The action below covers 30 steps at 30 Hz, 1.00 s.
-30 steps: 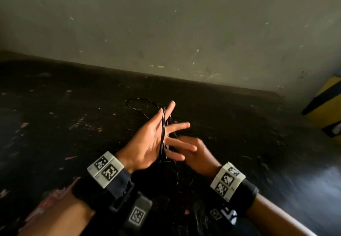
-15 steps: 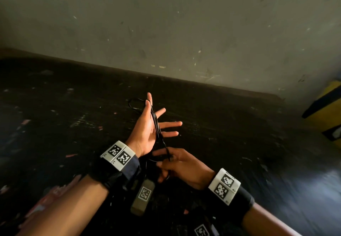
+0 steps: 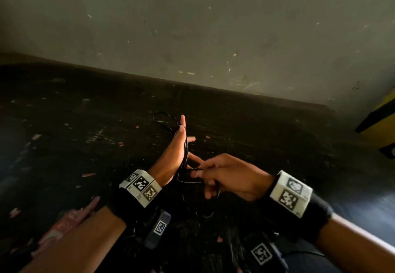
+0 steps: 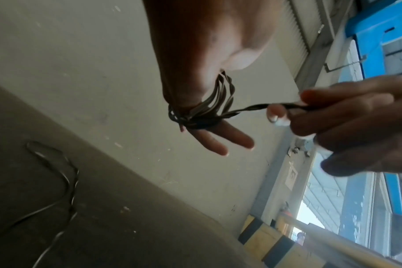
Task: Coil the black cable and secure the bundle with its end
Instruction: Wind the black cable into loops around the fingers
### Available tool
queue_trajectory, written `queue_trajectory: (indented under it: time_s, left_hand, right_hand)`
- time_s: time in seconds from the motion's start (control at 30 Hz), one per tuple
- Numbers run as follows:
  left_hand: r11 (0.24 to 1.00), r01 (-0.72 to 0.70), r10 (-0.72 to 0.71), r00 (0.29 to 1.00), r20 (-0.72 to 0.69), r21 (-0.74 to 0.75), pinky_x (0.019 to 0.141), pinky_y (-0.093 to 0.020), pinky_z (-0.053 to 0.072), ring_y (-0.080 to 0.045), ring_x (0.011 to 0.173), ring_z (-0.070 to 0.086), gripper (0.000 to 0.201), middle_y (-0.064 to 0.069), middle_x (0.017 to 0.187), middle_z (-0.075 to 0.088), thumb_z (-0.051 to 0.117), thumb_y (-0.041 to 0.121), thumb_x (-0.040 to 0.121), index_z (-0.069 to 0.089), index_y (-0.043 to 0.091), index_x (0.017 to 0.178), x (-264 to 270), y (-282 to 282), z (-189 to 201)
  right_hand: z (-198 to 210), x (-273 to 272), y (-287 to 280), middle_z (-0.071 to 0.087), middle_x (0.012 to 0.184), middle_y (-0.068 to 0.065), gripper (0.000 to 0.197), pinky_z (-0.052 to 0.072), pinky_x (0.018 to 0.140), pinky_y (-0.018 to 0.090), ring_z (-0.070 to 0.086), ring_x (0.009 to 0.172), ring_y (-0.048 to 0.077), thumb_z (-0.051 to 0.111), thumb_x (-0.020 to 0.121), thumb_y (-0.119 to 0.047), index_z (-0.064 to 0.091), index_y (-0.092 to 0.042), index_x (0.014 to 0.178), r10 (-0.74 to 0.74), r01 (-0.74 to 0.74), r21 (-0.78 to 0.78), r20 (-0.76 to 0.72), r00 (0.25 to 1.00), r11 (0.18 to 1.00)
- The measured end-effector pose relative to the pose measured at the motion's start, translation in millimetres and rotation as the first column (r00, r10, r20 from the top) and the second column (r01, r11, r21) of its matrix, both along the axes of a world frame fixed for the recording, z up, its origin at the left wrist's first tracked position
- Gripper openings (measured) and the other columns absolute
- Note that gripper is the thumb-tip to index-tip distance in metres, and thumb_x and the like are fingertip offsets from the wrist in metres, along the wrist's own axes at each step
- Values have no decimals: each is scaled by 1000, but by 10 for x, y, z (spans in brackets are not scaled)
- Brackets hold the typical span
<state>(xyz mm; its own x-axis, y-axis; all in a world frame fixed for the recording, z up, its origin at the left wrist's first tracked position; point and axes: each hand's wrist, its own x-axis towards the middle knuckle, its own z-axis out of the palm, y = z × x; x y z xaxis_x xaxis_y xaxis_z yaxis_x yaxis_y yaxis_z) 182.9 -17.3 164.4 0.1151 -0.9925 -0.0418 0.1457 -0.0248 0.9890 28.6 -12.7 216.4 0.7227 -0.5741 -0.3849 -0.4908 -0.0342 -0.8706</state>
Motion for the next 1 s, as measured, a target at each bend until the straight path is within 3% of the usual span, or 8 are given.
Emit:
queue_trajectory:
  time_s: [0.1, 0.2, 0.3, 0.4, 0.57, 0.7, 0.93, 1.0]
  left_hand:
    - [999, 50, -49, 987, 151, -5, 38, -19, 47, -17, 64, 66, 50, -17, 144, 41, 11, 54, 93, -5, 56, 140, -22, 11, -12]
    - [990, 143, -142, 963, 228, 13, 44, -32, 56, -22, 73, 69, 55, -13, 141, 41, 19, 62, 86, -2, 62, 137, -17, 63, -87]
    - [961, 263, -274, 937, 214, 80, 60, -44, 60, -28, 82, 68, 44, -12, 141, 40, 19, 58, 92, 1, 66, 132, -43, 102, -140]
    - [917, 381, -397, 899, 186, 118, 63, -47, 60, -31, 86, 67, 51, -11, 142, 39, 22, 62, 89, 4, 63, 137, -101, 101, -147]
    - [862, 488, -506, 848, 159, 138, 45, -33, 56, -25, 72, 69, 56, -10, 136, 45, 23, 67, 84, 4, 65, 136, -140, 88, -114]
    - [829, 539, -553, 830, 68, 150, 31, -21, 45, -19, 54, 63, 61, -17, 119, 56, 22, 65, 82, 7, 59, 141, -159, 111, -35]
    - [691, 716, -713, 698, -69, 102, 35, -25, 51, -24, 65, 69, 48, -16, 129, 58, 19, 64, 87, 20, 64, 135, -58, 110, 115]
    - [662, 744, -737, 668, -102, 90, 37, -26, 52, -26, 69, 70, 48, -15, 130, 58, 17, 62, 89, 22, 60, 137, -12, 97, 160]
  right_hand:
    - [125, -47, -16, 48, 55, -7, 23, 42, 57, 21, 55, 51, 8, 56, 92, -22, 68, -21, 73, 74, -79, -51, -103, 992, 996]
    - [325, -84, -30, 51, 53, -5, 19, 41, 54, 21, 48, 45, 6, 56, 90, -19, 69, -4, 90, 116, -189, -241, -289, 950, 952]
    - [548, -119, -83, 60, 62, -7, 18, 44, 53, 18, 53, 49, 1, 57, 89, -20, 71, -11, 95, 82, -322, -457, -470, 879, 829]
    - [731, -114, -105, 67, 76, -6, 17, 48, 58, 19, 59, 63, 4, 61, 88, -26, 71, -15, 95, 47, -429, -561, -569, 821, 708]
    - [875, -128, -339, 63, 75, -7, 14, 45, 59, 22, 59, 68, 9, 70, 80, -34, 66, -21, 78, -55, -398, -698, -530, 846, 596]
    - [887, -226, -648, 56, 65, -12, 20, 36, 56, 19, 53, 59, 0, 72, 75, -41, 63, -23, 73, -38, -386, -761, -473, 880, 521]
    - [791, -303, -896, 55, 63, -7, 34, 40, 54, 10, 51, 58, 0, 68, 73, -50, 62, -16, 72, 37, -282, -813, -307, 951, 509]
    - [715, -311, -975, 56, 61, -5, 42, 40, 52, 13, 50, 53, 2, 63, 71, -57, 62, -14, 70, 34, -249, -816, -271, 962, 521]
